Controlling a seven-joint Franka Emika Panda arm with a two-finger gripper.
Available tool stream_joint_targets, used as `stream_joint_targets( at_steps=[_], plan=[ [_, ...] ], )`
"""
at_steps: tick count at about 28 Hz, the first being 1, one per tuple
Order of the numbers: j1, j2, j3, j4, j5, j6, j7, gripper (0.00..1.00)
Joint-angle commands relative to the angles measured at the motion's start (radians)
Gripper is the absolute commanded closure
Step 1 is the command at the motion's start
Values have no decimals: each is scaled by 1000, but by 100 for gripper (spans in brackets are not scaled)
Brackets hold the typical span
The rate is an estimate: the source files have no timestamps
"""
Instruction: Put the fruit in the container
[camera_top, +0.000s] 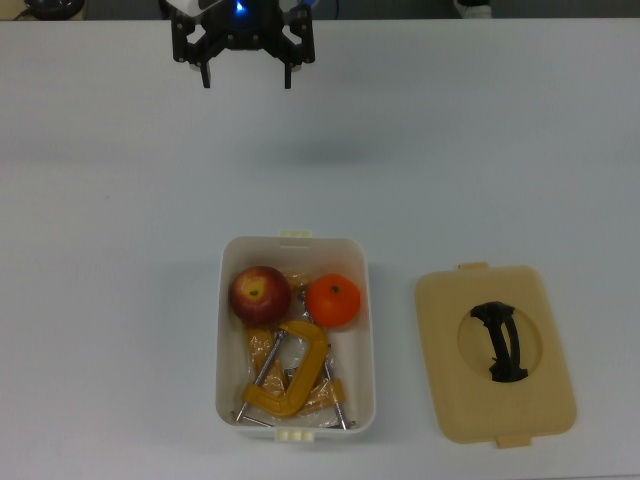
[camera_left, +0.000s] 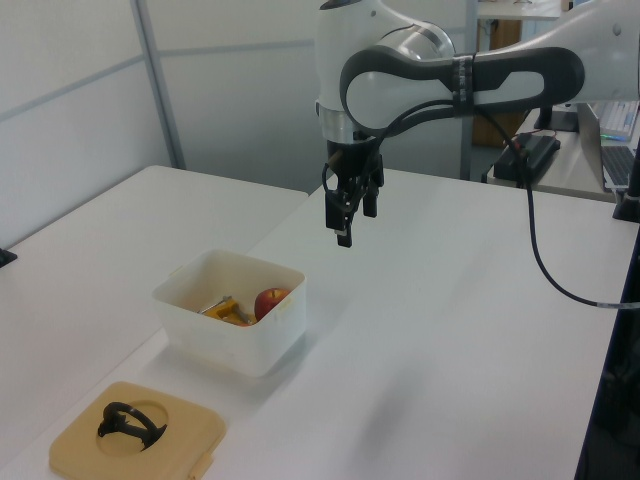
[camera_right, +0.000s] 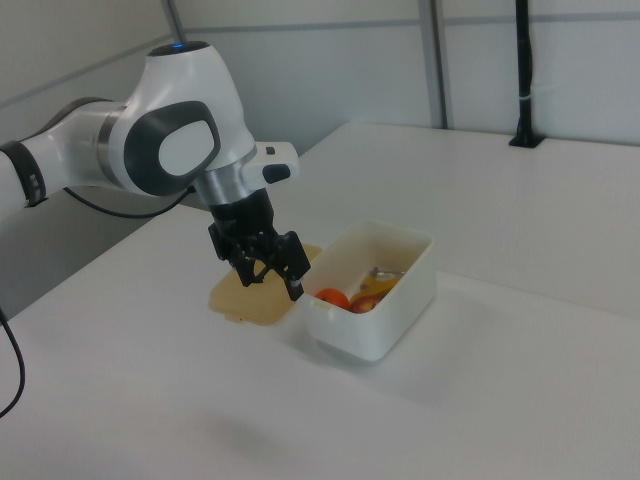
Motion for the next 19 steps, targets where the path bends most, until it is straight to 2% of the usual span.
stream_joint_targets(
  at_steps=[1,19],
  plan=[
    [3,-10,-7,-20,20,19,6,0],
    [-14,1,-5,-15,20,27,14,0]
  ],
)
